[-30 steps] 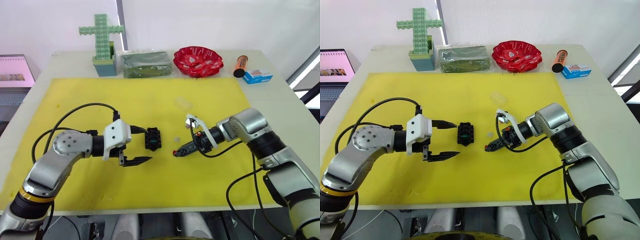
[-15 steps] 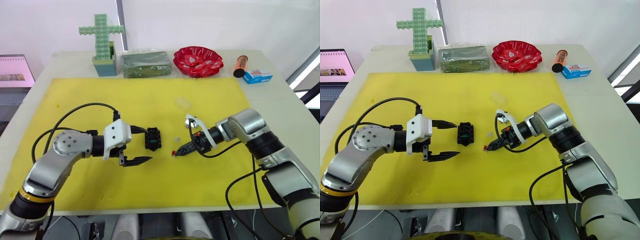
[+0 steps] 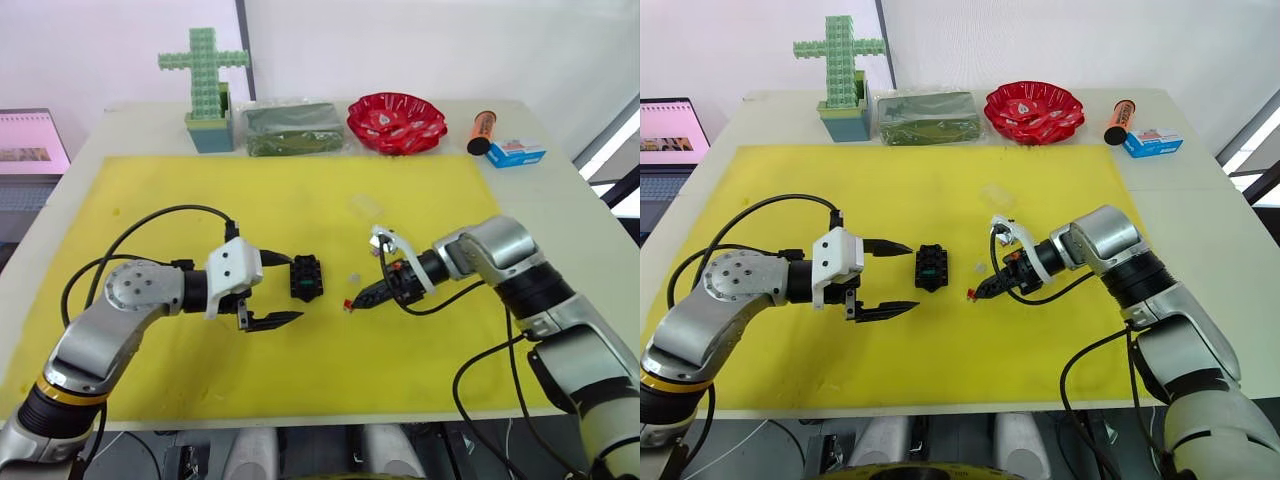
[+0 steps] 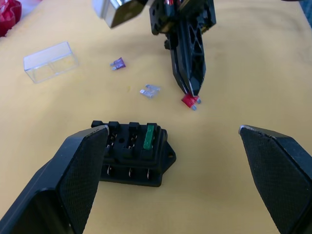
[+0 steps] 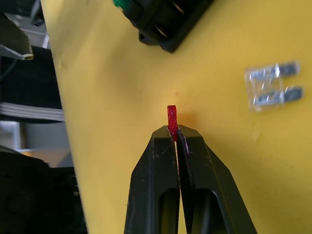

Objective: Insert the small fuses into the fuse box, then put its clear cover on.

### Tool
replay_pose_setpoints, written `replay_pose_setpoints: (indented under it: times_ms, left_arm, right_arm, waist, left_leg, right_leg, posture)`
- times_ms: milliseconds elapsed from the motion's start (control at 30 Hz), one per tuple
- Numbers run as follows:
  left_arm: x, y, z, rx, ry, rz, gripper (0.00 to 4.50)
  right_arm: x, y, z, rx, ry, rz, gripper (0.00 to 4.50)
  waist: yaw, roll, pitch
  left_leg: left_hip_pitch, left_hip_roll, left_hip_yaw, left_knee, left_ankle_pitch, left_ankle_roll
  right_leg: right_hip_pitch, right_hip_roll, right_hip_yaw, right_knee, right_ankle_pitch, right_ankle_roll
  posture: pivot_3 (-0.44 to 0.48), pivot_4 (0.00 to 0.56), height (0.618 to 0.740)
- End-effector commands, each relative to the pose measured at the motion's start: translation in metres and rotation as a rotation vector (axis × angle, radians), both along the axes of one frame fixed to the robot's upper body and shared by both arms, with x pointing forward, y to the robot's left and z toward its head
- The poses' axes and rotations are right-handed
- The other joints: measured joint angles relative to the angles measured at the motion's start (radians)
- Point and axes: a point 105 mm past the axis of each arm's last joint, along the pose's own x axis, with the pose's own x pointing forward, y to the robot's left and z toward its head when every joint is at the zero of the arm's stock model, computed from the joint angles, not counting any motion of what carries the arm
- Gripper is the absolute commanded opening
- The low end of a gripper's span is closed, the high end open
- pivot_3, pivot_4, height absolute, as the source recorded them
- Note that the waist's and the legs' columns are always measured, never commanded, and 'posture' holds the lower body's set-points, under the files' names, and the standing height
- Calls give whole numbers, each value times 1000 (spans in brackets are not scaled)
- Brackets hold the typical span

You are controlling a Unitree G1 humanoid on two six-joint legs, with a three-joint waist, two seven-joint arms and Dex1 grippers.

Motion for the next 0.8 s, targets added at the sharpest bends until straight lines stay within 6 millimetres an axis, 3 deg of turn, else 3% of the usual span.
replay_pose_setpoints:
  times_ms: [33, 167, 400, 800]
  left_arm:
    - [-2, 4, 12, 2, -48, 2, 4500]
    - [1, 18, 13, 29, -46, 37, 4500]
    - [13, 31, 0, 37, -7, 73, 4500]
    - [26, 29, -7, 27, -7, 73, 4500]
  right_arm:
    - [3, 4, 34, 17, -181, 51, 45]
    - [7, 12, 67, -28, -448, 119, 45]
    - [7, 37, 94, -71, -723, 246, 45]
    - [9, 69, 70, -139, -807, 368, 45]
  waist:
    - [0, 0, 0]
    - [-3, 1, 0]
    - [0, 1, 0]
    - [-1, 1, 0]
  left_leg:
    - [0, 0, 0, 0, 0, 0]
    - [0, 0, 0, 0, 0, 0]
    - [0, 0, 1, 0, 0, 0]
    - [0, 0, 1, 0, 0, 0]
  right_leg:
    - [0, 0, 0, 0, 0, 0]
    - [-1, 0, 0, 0, 0, 0]
    - [-1, 0, 0, 0, 0, 0]
    - [-1, 0, 0, 1, 0, 0]
  posture:
    - [0, 150, 740]
    - [0, 150, 740]
    - [0, 150, 740]
    - [0, 150, 740]
